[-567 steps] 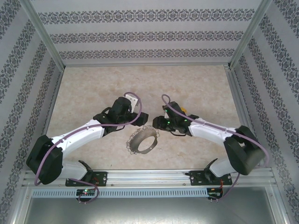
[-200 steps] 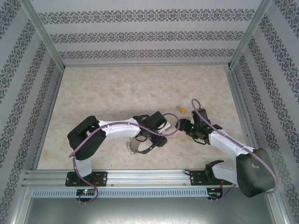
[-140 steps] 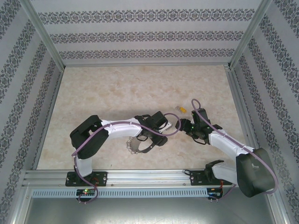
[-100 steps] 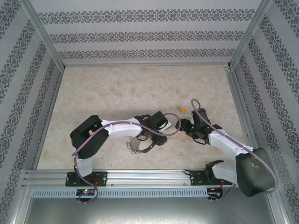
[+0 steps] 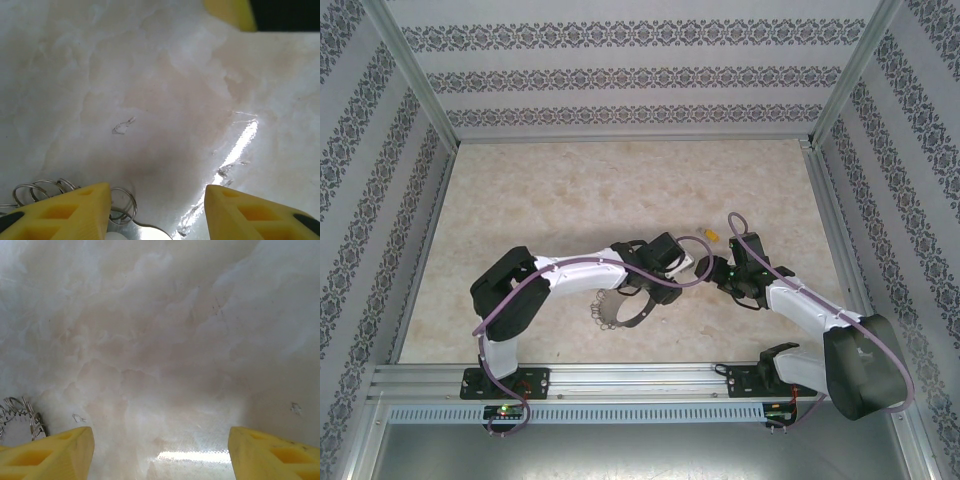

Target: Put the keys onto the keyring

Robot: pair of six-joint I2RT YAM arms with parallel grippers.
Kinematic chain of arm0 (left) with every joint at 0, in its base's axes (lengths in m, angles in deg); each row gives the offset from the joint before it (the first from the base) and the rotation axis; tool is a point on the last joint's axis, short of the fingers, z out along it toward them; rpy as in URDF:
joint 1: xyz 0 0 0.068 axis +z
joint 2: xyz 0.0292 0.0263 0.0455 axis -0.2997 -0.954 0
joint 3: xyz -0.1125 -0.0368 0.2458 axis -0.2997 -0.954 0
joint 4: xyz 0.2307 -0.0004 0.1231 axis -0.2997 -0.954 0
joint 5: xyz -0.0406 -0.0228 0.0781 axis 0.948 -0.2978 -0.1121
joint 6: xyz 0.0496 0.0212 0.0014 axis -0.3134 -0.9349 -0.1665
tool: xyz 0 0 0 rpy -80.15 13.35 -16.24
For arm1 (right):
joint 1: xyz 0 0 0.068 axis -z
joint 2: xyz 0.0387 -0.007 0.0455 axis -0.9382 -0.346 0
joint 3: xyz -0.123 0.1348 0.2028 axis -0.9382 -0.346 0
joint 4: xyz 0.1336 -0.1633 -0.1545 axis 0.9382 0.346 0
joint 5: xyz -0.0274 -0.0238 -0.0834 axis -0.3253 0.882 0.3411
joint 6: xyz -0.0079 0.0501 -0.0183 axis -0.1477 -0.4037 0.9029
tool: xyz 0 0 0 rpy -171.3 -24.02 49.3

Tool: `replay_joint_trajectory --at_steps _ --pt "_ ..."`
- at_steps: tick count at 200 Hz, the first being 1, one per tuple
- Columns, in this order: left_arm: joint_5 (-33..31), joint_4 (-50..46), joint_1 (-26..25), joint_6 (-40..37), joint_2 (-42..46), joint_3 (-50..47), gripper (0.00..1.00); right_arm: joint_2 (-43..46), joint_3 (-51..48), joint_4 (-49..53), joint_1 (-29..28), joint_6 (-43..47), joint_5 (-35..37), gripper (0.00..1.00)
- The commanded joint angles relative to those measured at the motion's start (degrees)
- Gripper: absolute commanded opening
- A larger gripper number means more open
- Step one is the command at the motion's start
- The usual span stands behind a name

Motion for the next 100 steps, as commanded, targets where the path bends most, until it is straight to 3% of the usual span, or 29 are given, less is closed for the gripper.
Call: replay_joint_trajectory --at_steps 1,23,100 --pt "-2.31 -6.19 -1.97 -2.18 0.76 3.26 0.5 -0.55 -0.77 -0.39 0.57 0.73 -0.42 0.71" --pt "-4.35 -8.96 -2.82 -2.01 -0.28 5.04 0.45 -0.79 -0.68 -0.52 0.59 0.86 -0.25 0.72" --pt "-9.53 -11.77 -3.55 -0.08 -5.7 7.36 0.45 -0.88 -0.71 -0.52 0.66 0.87 -0.22 0.71"
